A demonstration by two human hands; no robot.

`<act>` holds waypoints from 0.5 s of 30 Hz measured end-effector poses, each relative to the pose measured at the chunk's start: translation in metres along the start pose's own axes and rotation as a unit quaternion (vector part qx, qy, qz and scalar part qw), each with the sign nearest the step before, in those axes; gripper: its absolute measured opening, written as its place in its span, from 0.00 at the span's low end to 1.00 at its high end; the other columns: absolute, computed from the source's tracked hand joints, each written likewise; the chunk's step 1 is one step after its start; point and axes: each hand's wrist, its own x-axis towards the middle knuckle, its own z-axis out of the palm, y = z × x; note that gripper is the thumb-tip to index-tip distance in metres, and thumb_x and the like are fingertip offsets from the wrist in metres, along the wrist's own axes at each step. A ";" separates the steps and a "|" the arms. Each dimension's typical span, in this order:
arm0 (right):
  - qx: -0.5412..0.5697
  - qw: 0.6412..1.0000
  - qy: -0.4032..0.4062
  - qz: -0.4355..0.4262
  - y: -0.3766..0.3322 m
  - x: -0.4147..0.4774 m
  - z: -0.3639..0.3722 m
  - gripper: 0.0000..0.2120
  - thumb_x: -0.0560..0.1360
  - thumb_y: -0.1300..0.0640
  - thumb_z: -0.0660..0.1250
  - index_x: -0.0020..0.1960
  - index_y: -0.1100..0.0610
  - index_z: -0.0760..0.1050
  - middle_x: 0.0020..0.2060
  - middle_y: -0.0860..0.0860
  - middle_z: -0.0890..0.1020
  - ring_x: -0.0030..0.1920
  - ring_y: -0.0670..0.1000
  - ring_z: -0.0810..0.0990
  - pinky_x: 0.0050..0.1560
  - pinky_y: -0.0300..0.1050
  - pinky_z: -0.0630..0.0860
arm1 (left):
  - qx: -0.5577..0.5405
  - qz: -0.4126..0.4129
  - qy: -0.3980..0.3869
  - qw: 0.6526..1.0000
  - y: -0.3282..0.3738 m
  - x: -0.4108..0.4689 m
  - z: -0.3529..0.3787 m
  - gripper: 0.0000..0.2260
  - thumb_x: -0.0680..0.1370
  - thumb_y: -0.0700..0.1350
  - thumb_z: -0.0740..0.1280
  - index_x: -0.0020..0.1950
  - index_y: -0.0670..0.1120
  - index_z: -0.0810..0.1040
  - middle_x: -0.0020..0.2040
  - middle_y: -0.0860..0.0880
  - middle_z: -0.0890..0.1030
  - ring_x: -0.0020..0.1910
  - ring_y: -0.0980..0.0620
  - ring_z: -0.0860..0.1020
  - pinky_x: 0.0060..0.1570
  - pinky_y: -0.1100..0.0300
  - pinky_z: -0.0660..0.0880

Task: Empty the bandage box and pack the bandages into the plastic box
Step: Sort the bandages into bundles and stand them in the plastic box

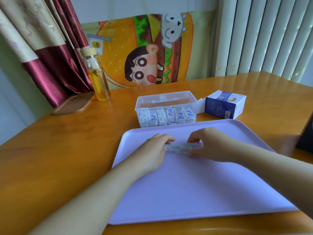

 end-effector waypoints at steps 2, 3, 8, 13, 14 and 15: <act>0.023 1.000 0.001 -0.003 0.003 -0.003 0.000 0.09 0.72 0.50 0.69 0.51 0.48 0.78 0.35 0.40 0.74 0.36 0.41 0.71 0.36 0.34 0.68 | -0.009 0.000 0.010 1.000 0.000 0.001 0.001 0.17 0.82 0.38 0.53 0.69 0.49 0.68 0.66 0.52 0.70 0.64 0.56 0.69 0.59 0.68 0.64; 0.032 0.999 0.010 -0.006 0.003 -0.004 0.000 0.08 0.73 0.51 0.69 0.52 0.49 0.78 0.34 0.39 0.73 0.34 0.40 0.71 0.34 0.31 0.67 | -0.012 0.004 0.010 1.000 0.002 0.002 0.003 0.17 0.82 0.38 0.53 0.70 0.49 0.68 0.66 0.52 0.70 0.65 0.56 0.68 0.59 0.68 0.64; 0.067 0.997 0.039 -0.009 -0.001 -0.002 0.003 0.08 0.74 0.55 0.68 0.52 0.50 0.80 0.31 0.37 0.72 0.32 0.39 0.70 0.34 0.27 0.68 | 0.003 0.016 0.000 1.000 0.011 0.005 0.009 0.18 0.82 0.39 0.53 0.71 0.50 0.66 0.69 0.53 0.67 0.67 0.56 0.67 0.63 0.66 0.63; 0.091 0.995 0.044 -0.013 -0.002 0.000 0.005 0.07 0.73 0.57 0.69 0.50 0.51 0.81 0.31 0.38 0.74 0.31 0.39 0.71 0.33 0.27 0.68 | 0.035 0.030 0.003 0.999 0.008 0.007 0.015 0.17 0.82 0.38 0.53 0.70 0.50 0.67 0.64 0.51 0.68 0.64 0.53 0.67 0.63 0.59 0.65; 0.092 0.994 0.047 -0.015 -0.003 0.001 0.004 0.06 0.73 0.57 0.69 0.49 0.51 0.81 0.31 0.38 0.74 0.31 0.40 0.71 0.33 0.27 0.68 | 0.053 0.029 0.003 0.998 0.007 0.008 0.016 0.17 0.81 0.37 0.53 0.68 0.50 0.68 0.61 0.51 0.69 0.62 0.52 0.67 0.62 0.57 0.66; 0.093 0.994 0.057 -0.021 -0.004 0.002 0.003 0.06 0.73 0.57 0.69 0.49 0.52 0.82 0.31 0.38 0.74 0.30 0.40 0.71 0.32 0.28 0.68 | 0.079 0.031 0.010 0.996 0.008 0.008 0.016 0.16 0.80 0.35 0.54 0.64 0.50 0.70 0.57 0.52 0.70 0.59 0.51 0.68 0.58 0.55 0.68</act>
